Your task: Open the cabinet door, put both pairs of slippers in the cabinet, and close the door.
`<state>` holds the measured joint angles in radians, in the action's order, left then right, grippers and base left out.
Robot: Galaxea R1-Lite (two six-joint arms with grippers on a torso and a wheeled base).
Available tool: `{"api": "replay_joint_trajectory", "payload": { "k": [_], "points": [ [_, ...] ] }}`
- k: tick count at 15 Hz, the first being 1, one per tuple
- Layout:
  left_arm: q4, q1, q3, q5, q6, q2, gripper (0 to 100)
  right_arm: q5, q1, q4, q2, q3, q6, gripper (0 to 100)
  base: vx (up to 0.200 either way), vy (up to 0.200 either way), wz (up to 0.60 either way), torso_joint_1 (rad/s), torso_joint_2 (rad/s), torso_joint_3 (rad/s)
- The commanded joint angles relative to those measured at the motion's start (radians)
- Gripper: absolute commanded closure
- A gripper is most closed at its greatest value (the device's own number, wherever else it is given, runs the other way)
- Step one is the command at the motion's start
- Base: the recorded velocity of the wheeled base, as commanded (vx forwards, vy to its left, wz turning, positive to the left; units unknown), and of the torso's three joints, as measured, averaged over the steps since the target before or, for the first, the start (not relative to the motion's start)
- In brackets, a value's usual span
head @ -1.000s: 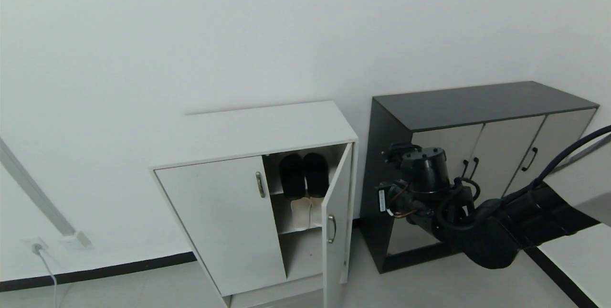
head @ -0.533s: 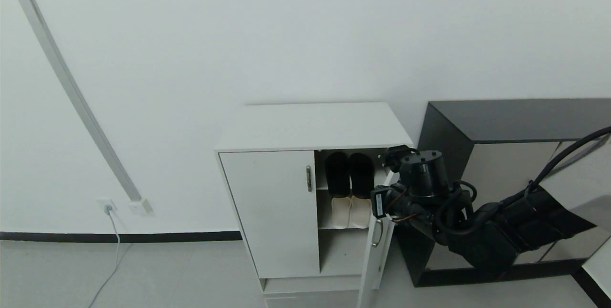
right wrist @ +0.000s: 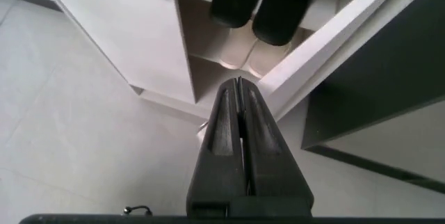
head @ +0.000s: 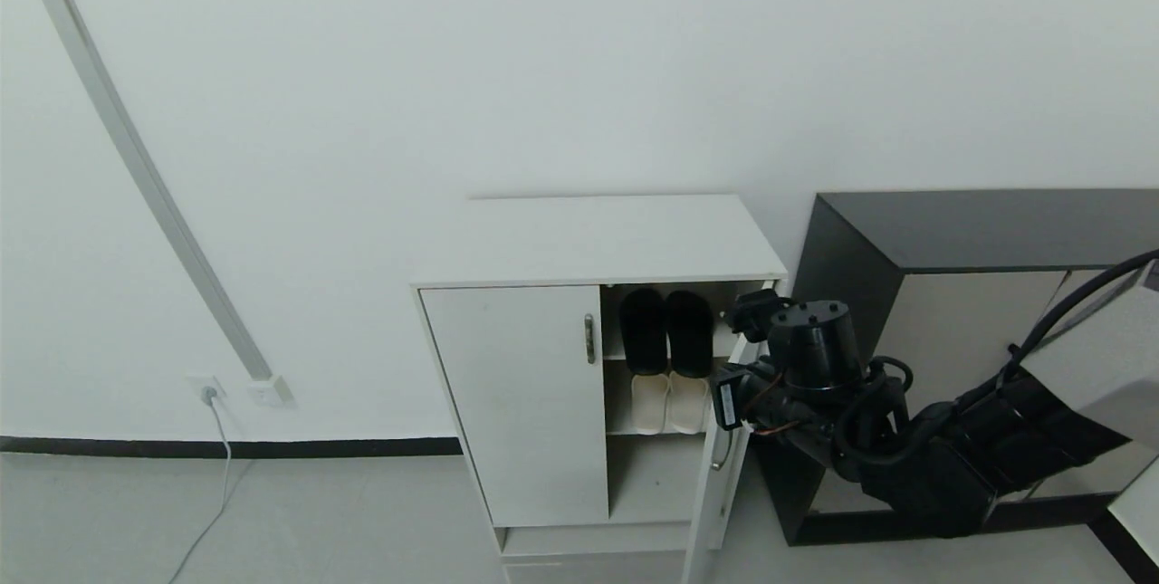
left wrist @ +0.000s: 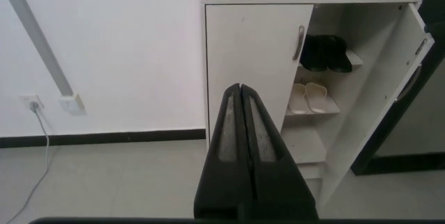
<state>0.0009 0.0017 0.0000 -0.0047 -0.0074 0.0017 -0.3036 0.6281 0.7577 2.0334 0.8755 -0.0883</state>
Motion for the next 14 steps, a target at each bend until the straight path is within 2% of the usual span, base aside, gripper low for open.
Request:
{"api": "replay_joint_trajectory", "payload": {
  "k": [1,9,14],
  "points": [
    [-0.001,0.0,0.0,0.0,0.0,0.0,100,0.0,-0.007,0.0,-0.004,-0.003,-0.001,100,0.0,0.0,0.0,0.0,0.0,0.0],
    [0.001,0.0,0.0,0.0,0.0,0.0,100,0.001,-0.041,-0.003,-0.013,-0.035,0.044,100,0.0,0.0,0.0,0.0,0.0,0.0],
    [-0.001,0.0,0.0,0.0,0.0,0.0,100,0.003,-0.044,0.008,0.06,-0.026,0.053,100,0.0,0.0,0.0,0.0,0.0,0.0]
  ]
}}
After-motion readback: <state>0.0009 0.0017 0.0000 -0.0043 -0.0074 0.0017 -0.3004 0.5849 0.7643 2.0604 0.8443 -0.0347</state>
